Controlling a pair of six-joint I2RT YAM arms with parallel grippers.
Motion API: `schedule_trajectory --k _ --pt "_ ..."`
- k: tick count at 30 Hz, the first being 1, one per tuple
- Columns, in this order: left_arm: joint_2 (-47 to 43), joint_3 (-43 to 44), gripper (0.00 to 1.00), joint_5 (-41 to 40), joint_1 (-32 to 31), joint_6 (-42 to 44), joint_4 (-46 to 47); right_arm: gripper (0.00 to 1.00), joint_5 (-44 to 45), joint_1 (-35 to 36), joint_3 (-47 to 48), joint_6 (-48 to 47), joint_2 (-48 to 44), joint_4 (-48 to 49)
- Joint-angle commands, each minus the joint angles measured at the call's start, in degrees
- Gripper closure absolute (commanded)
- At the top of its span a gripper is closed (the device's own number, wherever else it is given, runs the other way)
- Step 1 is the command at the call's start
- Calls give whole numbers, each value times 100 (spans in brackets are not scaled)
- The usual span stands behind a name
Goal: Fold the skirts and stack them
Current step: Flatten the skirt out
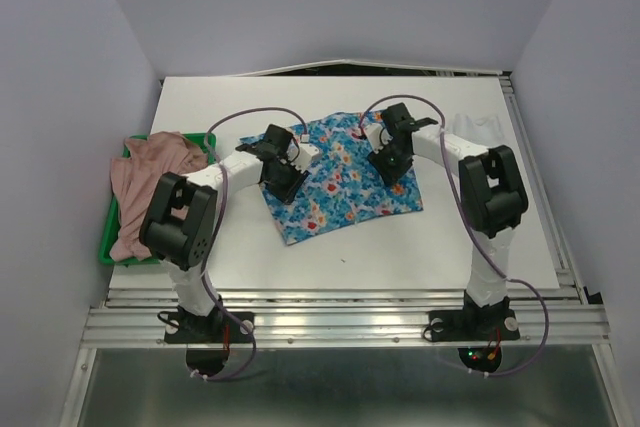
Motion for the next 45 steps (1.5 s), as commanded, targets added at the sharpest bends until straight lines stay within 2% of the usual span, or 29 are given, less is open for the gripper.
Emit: schedule_trajectory --k 1,5,7,9,12,14,17,19,21,26,32,37,45 --pt "612 495 66 -107 310 -277 -28 61 -648 64 -1034 283 -497 -483" --pt "1629 1171 67 -37 565 -339 -45 63 -1405 652 -1755 564 -1191 -738" --pt "1991 1900 67 -2 565 -286 -221 61 -1984 1162 -1932 722 -1561 -870" --pt "2484 2830 67 68 557 -278 -466 59 -2807 1627 -1836 1003 -1763 -958" --pt "2959 4076 64 -10 565 -216 -826 54 -3583 1717 -1310 1495 -1808 -941" --pt "2882 4547 60 24 583 -24 -942 54 -3455 1596 -668 1549 -1764 -1019" --pt "2287 4417 58 -64 592 187 -820 53 -3165 981 -246 1488 -1738 -1046" --pt "1942 3987 58 -151 601 302 -626 53 -2805 438 106 1313 -1616 -1046" --pt "1494 3477 58 -91 601 311 -538 54 -2375 215 361 1014 -1317 -985" --pt "703 2336 58 375 592 39 -468 55 -1469 100 169 539 -799 -397" --pt "367 1377 58 429 583 -110 -266 57 -1213 100 -391 503 -358 78" --pt "613 1252 59 437 583 -146 -178 59 -1485 100 -1306 679 -611 184" --pt "1246 1981 59 411 574 -40 -230 58 -2678 548 -2511 1074 -1429 -325"
